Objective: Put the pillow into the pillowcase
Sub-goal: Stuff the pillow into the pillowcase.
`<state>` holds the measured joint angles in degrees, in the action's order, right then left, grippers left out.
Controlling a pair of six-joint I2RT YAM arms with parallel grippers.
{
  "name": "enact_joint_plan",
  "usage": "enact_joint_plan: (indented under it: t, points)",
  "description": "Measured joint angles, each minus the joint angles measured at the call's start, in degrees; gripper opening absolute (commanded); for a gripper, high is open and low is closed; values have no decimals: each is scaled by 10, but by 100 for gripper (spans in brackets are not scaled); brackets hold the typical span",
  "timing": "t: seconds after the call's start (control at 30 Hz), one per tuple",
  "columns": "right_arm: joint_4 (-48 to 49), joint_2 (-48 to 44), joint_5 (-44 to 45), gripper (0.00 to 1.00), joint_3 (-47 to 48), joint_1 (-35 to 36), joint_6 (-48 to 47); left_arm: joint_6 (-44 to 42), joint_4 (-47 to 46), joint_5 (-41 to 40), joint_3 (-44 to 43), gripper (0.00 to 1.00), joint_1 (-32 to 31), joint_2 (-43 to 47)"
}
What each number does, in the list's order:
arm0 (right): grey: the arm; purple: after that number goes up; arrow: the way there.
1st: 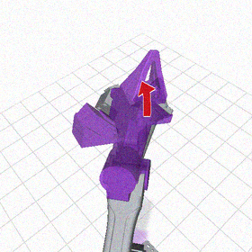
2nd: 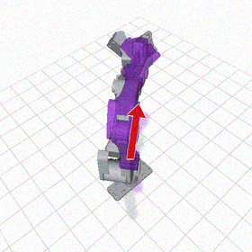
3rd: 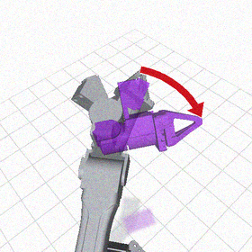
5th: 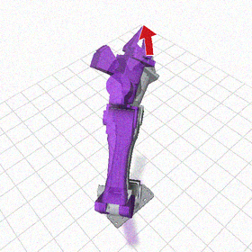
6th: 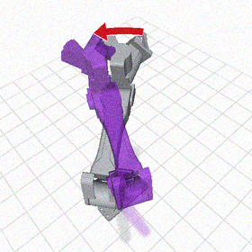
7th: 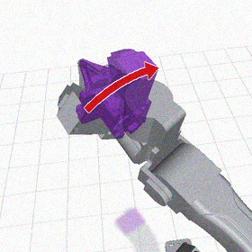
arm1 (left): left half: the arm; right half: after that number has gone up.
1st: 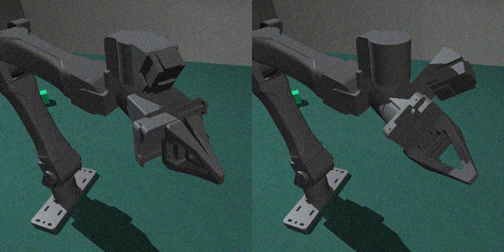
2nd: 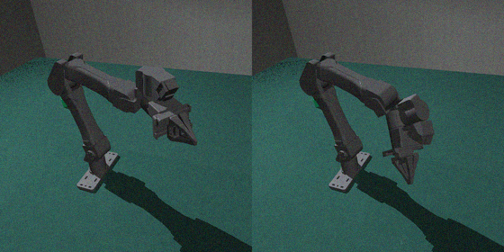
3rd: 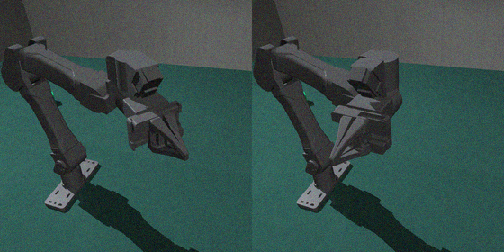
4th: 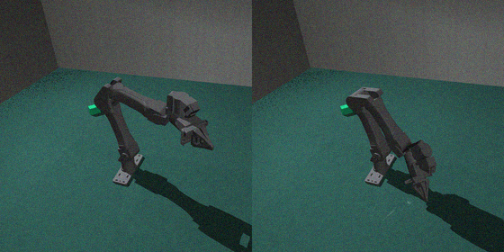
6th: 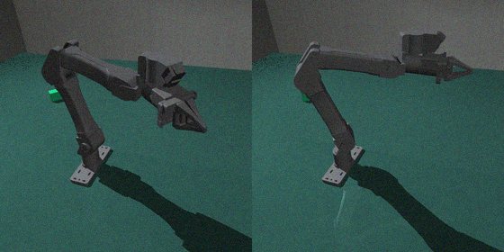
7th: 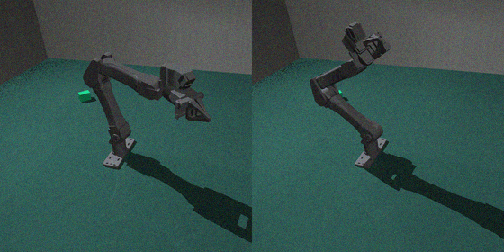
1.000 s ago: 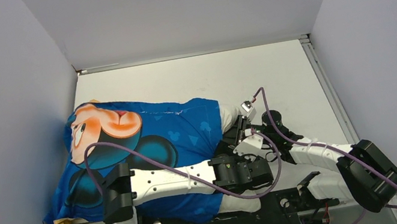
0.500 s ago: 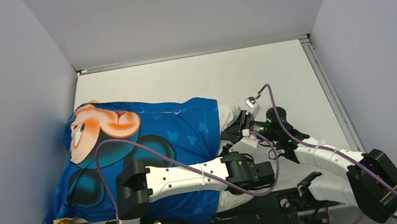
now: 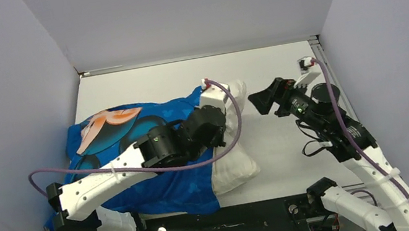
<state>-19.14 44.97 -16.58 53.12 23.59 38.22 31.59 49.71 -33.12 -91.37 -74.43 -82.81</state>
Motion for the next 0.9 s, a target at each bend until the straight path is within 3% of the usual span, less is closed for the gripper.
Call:
enact_joint_plan:
  t: [0.13, 0.27, 0.43, 0.53, 0.6, 0.67, 0.9]
  points:
    - [-94, -45, 144, 90, 53, 0, -53, -42, -64, 56, -31, 0, 48, 25]
    - [-149, -75, 242, 90, 84, 0, -82, -68, -75, 97, -151, 0, 60, -32]
    - [-184, -74, 286, 90, 90, 0, -96, -76, -86, 134, -351, 0, 67, -133]
    - [-178, -73, 299, 90, 90, -4, -94, -79, -103, 159, -396, 0, 79, -144]
    - [-171, -79, 302, 90, 90, -5, -93, -81, -117, 165, -381, 0, 92, -128]
    - [-172, -81, 299, 90, 90, -5, -93, -80, -158, 167, -313, 0, 112, -81]
    - [-172, -73, 243, 90, 63, -5, -95, -26, -327, 101, 55, 0, 233, 260]
